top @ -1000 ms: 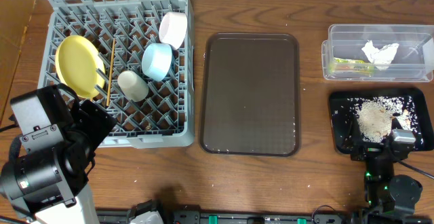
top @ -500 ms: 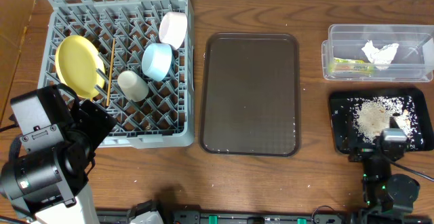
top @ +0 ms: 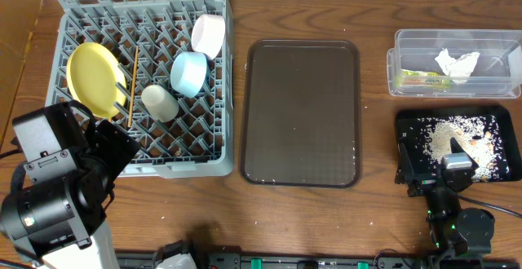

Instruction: Sort waste into correct bins and load items into the dishwasher

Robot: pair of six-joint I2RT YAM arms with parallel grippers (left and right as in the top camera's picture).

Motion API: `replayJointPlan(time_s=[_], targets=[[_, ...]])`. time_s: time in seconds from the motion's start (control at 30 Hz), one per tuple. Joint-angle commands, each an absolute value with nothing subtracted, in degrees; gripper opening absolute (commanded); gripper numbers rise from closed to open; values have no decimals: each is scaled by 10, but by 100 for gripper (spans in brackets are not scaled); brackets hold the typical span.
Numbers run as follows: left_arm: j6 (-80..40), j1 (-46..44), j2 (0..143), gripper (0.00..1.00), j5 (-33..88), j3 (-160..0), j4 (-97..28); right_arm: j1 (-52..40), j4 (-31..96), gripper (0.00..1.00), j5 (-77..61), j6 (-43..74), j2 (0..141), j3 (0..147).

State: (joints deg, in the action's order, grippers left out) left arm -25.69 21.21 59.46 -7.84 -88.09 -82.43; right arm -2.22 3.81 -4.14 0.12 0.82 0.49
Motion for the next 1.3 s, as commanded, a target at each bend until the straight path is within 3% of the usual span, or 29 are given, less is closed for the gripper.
replayJointPlan(time_s=[0.0,1.27], targets=[[-258,211,595,99,-81,-883,-825,-29,41,99,-35,-9,3,3],[-254,191,579,99,-49,-851,-865,-29,40,99,-35,-9,4,3]])
